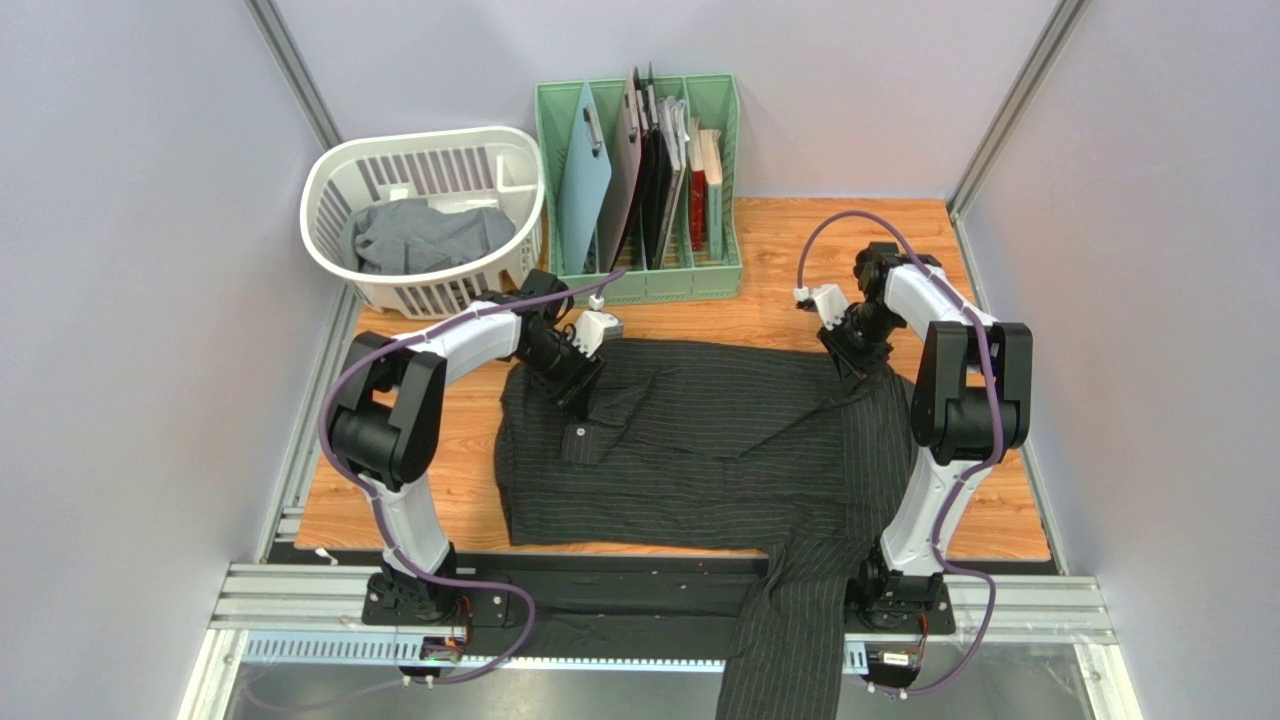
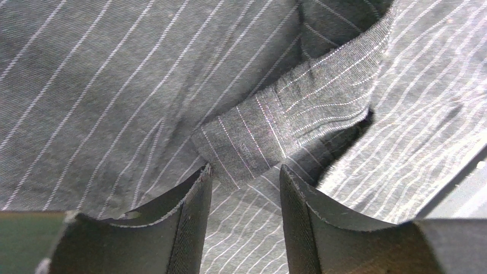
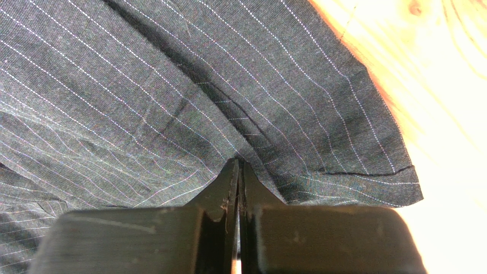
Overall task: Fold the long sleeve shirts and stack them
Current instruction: Fold the shirt
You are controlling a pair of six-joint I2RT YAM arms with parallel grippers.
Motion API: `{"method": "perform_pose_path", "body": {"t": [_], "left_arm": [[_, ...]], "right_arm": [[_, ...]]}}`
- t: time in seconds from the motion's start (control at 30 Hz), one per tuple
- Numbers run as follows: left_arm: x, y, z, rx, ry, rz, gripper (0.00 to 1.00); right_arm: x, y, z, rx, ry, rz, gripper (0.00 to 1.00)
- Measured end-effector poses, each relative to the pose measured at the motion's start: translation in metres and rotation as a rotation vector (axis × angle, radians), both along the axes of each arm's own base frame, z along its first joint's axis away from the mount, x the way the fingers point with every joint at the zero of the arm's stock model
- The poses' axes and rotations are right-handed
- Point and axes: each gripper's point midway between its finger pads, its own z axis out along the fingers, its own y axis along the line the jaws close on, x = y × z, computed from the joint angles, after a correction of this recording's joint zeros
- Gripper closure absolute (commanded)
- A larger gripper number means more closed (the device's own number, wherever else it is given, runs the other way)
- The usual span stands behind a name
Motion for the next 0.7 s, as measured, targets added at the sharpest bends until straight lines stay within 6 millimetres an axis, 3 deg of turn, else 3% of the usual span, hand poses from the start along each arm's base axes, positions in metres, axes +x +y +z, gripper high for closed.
{"method": "perform_pose_path", "body": {"t": [0.1, 0.2, 0.23, 0.27, 0.47, 0.6, 0.7], "left_arm": [[-0.003, -0.004, 0.002, -0.020, 0.013, -0.003, 0.59], [-0.004, -0.006, 0.002, -0.031, 0.022, 0.001, 0.81], [-0.004, -0.006, 0.003, -0.033, 0.024, 0.002, 0.96], [-0.005, -0.007, 0.003, -0.035, 0.027, 0.004, 1.00], [-0.004, -0.007, 0.016, -0.044, 0.000, 0.012, 1.00], [0.007, 0.003, 0.056, -0.035, -0.145, 0.036, 1.00], [0.017, 0.016, 0.074, 0.000, -0.235, 0.067, 1.00]], "right_arm": [[0.000, 0.000, 0.000, 0.000, 0.000, 0.000, 1.00], [0.000, 0.000, 0.000, 0.000, 0.000, 0.000, 1.00], [0.000, 0.000, 0.000, 0.000, 0.000, 0.000, 1.00], [0.000, 0.000, 0.000, 0.000, 0.000, 0.000, 1.00], [0.000, 0.000, 0.000, 0.000, 0.000, 0.000, 1.00], [0.000, 0.000, 0.000, 0.000, -0.001, 0.000, 1.00], [0.000, 0.000, 0.000, 0.000, -0.002, 0.000, 1.00]]}}
